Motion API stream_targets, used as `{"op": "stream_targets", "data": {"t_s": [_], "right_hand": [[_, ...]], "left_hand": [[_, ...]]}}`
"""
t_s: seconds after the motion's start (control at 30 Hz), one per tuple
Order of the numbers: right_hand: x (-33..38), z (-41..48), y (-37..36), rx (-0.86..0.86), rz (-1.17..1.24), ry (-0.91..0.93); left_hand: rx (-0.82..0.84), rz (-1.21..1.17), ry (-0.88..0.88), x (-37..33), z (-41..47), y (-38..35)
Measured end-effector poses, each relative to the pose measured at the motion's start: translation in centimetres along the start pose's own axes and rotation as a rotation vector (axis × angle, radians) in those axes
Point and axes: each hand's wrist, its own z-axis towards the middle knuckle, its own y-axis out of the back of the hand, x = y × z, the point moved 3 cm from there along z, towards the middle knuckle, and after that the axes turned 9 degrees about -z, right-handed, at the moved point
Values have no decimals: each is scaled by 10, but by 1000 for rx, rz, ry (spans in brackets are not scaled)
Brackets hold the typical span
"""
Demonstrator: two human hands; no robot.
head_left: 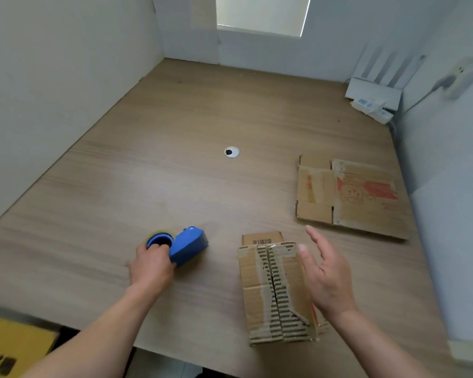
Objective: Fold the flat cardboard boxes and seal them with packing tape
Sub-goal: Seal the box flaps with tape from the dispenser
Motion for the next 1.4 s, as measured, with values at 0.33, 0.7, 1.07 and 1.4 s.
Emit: {"op": "stream_targets", "data": {"t_s": [0.33, 0.7, 1.07, 1.4], "right_hand": [[45, 32, -7, 264, -24, 51], [58, 38, -7, 309, 124, 43], [55, 34, -9, 237, 226, 69], [55, 34, -13, 282, 244, 83]], "left_hand": [[-245, -135, -759, -46, -6, 79], [-148, -131, -1038, -93, -26, 124], [-139, -168, -1102, -109, -41, 126], [-30, 7, -882, -117, -42, 126]]}}
